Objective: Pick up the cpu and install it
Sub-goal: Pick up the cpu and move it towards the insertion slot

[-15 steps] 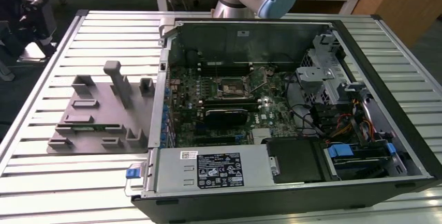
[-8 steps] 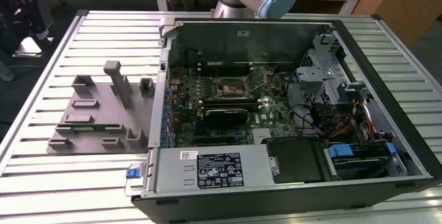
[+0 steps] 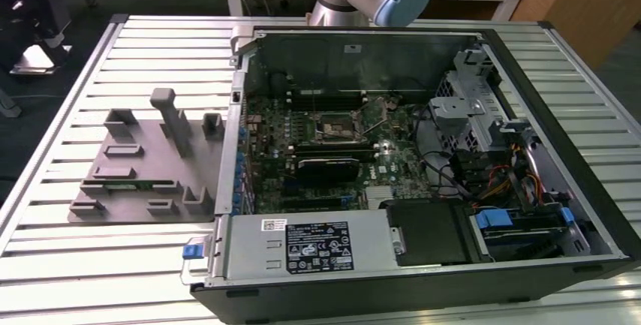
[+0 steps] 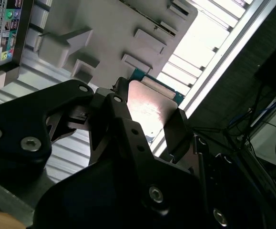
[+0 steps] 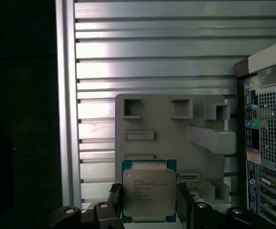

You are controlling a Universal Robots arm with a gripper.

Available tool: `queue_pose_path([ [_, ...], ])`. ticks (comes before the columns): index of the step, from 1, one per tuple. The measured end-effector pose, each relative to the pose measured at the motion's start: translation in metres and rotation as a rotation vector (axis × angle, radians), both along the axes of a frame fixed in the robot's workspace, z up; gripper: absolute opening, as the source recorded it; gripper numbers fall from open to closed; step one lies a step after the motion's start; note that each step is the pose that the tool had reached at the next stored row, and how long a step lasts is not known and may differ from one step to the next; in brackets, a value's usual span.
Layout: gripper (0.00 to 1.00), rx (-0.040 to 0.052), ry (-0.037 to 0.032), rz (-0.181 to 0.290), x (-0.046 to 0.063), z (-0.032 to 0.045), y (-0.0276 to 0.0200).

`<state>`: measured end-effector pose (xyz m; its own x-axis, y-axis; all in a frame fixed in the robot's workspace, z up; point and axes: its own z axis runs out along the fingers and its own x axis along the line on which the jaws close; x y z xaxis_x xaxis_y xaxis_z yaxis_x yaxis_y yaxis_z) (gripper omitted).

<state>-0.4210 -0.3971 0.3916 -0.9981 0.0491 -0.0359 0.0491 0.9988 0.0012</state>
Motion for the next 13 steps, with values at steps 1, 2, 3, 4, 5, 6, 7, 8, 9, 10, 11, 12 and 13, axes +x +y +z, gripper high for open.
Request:
queue_pose_path([
  [1, 0.54, 0.0001, -0.0001, 0.000, 0.0000, 0.0008, 0.0000],
  [2, 0.54, 0.0001, -0.0002, 0.000, 0.0000, 0.0009, 0.0000],
  [3, 0.54, 0.0002, -0.0002, 0.000, 0.0000, 0.0009, 0.0000],
  [4, 0.54, 0.0001, -0.0002, 0.000, 0.0000, 0.0009, 0.0000],
  [5, 0.54, 0.0001, -0.0002, 0.000, 0.0000, 0.0009, 0.0000],
  [6, 0.54, 0.0000, 0.0000, 0.000, 0.0000, 0.0010, 0.0000],
  [7, 0.54, -0.0001, 0.0000, 0.000, 0.0000, 0.0010, 0.0000],
  [8, 0.54, -0.0002, 0.0002, 0.000, 0.0003, 0.0011, 0.0000],
  [9, 0.54, -0.0002, 0.0002, 0.000, 0.0008, 0.0012, 0.0000],
  [10, 0.54, -0.0001, 0.0000, 0.000, 0.0015, 0.0011, 0.0000],
  [11, 0.54, -0.0001, -0.0001, 0.000, 0.0024, 0.0010, 0.0000],
  [12, 0.54, -0.0002, 0.0001, 0.000, 0.0035, 0.0011, 0.0000],
  [13, 0.54, -0.0001, 0.0000, 0.000, 0.0046, 0.0011, 0.0000],
])
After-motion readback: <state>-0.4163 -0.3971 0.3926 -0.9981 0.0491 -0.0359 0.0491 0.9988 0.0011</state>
